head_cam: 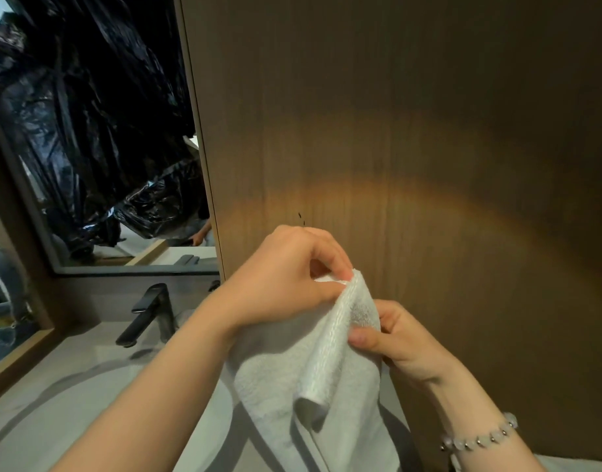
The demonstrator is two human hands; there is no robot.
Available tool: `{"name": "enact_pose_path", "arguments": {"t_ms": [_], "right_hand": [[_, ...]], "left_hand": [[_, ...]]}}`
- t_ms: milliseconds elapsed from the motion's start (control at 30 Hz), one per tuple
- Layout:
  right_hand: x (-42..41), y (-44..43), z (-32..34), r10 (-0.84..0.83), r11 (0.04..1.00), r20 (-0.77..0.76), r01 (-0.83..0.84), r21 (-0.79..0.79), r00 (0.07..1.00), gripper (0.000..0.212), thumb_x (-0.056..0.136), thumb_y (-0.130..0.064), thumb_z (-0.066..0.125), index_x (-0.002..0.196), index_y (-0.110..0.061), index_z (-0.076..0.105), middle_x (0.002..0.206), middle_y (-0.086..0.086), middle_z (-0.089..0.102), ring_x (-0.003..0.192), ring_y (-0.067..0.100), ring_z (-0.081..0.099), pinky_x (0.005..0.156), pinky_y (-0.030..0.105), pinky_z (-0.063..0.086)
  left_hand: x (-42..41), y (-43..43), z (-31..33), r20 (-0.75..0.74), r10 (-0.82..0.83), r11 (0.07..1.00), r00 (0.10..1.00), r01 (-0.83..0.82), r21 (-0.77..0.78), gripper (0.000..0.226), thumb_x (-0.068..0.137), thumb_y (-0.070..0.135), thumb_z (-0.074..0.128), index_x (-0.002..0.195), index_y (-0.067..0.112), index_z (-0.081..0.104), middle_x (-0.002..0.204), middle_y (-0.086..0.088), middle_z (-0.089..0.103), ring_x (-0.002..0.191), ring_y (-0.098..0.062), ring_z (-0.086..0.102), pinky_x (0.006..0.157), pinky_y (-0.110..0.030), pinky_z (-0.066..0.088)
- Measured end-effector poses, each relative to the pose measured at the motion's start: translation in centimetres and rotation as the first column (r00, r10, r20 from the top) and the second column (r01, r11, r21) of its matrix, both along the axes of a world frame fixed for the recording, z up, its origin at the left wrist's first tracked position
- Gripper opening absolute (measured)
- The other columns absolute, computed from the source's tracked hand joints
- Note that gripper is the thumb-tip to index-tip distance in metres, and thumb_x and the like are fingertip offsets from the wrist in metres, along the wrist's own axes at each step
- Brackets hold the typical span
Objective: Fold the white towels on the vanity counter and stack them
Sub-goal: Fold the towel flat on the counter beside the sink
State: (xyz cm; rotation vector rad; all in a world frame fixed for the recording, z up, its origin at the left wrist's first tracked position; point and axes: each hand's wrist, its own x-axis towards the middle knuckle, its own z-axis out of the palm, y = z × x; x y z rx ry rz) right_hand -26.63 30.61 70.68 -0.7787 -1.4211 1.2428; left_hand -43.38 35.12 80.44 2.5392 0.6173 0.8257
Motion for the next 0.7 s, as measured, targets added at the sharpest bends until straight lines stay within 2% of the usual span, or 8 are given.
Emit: {"name": "enact_pose_path", "arguments": {"t_ms": [167, 267, 367, 467, 533, 567, 633, 700], "right_hand": [[0.4, -0.3, -0.4, 0.104, 0.992, -0.115, -0.111, -0.058, 0.988, 0.039, 0.057, -0.037, 0.087, 0.089, -0.016, 0.075, 0.087, 0.0, 0.072, 0.08, 0.013, 0.067, 0.074, 0.025, 0.053], [0.8, -0.4, -0.3, 0.106, 0.991, -0.07, -0.111, -0.079, 0.992, 0.038, 0.062, -0.034, 0.085, 0.093, -0.013, 0.073, 0.091, 0.003, 0.071, 0.083, 0.016, 0.067, 0.076, 0.027, 0.053], [0.7, -0.3, 0.2, 0.014, 0.999, 0.046, -0.012, -0.041, 0.999, 0.036, 0.066, -0.021, 0.079, 0.098, -0.008, 0.07, 0.096, 0.008, 0.07, 0.088, 0.021, 0.066, 0.079, 0.03, 0.053], [0.1, -0.2, 0.9, -0.136, 0.991, 0.116, 0.134, 0.026, 0.984, 0.035, 0.061, -0.025, 0.076, 0.092, -0.009, 0.069, 0.088, 0.006, 0.07, 0.081, 0.018, 0.066, 0.072, 0.025, 0.053], [-0.3, -0.1, 1.5, -0.186, 0.981, 0.122, 0.177, 0.08, 0.975, 0.033, 0.061, -0.027, 0.076, 0.086, -0.007, 0.069, 0.081, 0.006, 0.067, 0.074, 0.018, 0.062, 0.066, 0.023, 0.051], [-0.3, -0.1, 1.8, -0.219, 0.972, 0.127, 0.205, 0.112, 0.968, 0.033, 0.061, -0.029, 0.076, 0.085, -0.006, 0.068, 0.078, 0.006, 0.065, 0.071, 0.018, 0.06, 0.064, 0.024, 0.05], [-0.1, -0.1, 2.6, -0.312, 0.941, 0.126, 0.287, 0.181, 0.942, 0.034, 0.06, -0.032, 0.075, 0.084, -0.009, 0.068, 0.075, 0.003, 0.065, 0.069, 0.016, 0.06, 0.062, 0.024, 0.049], [0.2, -0.2, 3.6, -0.418, 0.889, 0.124, 0.377, 0.261, 0.9, 0.033, 0.061, -0.036, 0.074, 0.085, -0.014, 0.069, 0.077, 0.005, 0.067, 0.07, 0.017, 0.062, 0.064, 0.026, 0.05]], "left_hand": [[0.1, -1.0, -0.7, 0.101, 0.072, 0.983, 0.992, -0.053, -0.178, 0.008, 0.075, 0.016, 0.075, 0.073, 0.023, 0.073, 0.079, 0.01, 0.073, 0.076, 0.001, 0.067, 0.079, -0.026, 0.056], [0.4, -1.0, -1.2, 0.14, 0.134, 0.955, 0.981, -0.091, -0.282, 0.003, 0.075, 0.016, 0.075, 0.073, 0.019, 0.074, 0.075, 0.009, 0.073, 0.074, -0.003, 0.068, 0.078, -0.025, 0.056], [0.6, -0.6, -1.5, 0.163, 0.196, 0.945, 0.967, -0.142, -0.294, 0.004, 0.075, 0.019, 0.076, 0.072, 0.021, 0.074, 0.074, 0.011, 0.072, 0.072, 0.0, 0.067, 0.072, -0.017, 0.052], [0.9, -0.3, -1.2, 0.12, 0.24, 0.945, 0.963, -0.204, -0.256, 0.008, 0.075, 0.023, 0.076, 0.068, 0.025, 0.073, 0.072, 0.013, 0.071, 0.071, 0.004, 0.065, 0.067, -0.01, 0.048], [0.9, 0.1, -0.7, 0.092, 0.217, 0.941, 0.972, -0.184, -0.283, 0.007, 0.077, 0.029, 0.074, 0.071, 0.025, 0.072, 0.073, 0.011, 0.071, 0.071, 0.002, 0.065, 0.069, -0.012, 0.047], [0.8, 0.4, -0.5, 0.076, 0.186, 0.941, 0.98, -0.155, -0.3, 0.012, 0.077, 0.038, 0.071, 0.076, 0.027, 0.07, 0.073, 0.009, 0.071, 0.071, -0.001, 0.065, 0.072, -0.018, 0.049], [0.3, 0.9, 0.1, 0.024, 0.148, 0.951, 0.989, -0.136, -0.277, 0.042, 0.068, 0.07, 0.06, 0.087, 0.033, 0.065, 0.074, 0.01, 0.068, 0.07, -0.002, 0.064, 0.073, -0.024, 0.049], [-0.3, 0.8, 0.6, -0.059, 0.154, 0.972, 0.986, -0.162, -0.172, 0.064, 0.052, 0.085, 0.048, 0.095, 0.039, 0.059, 0.081, 0.016, 0.066, 0.074, 0.002, 0.062, 0.068, -0.019, 0.046]]}}
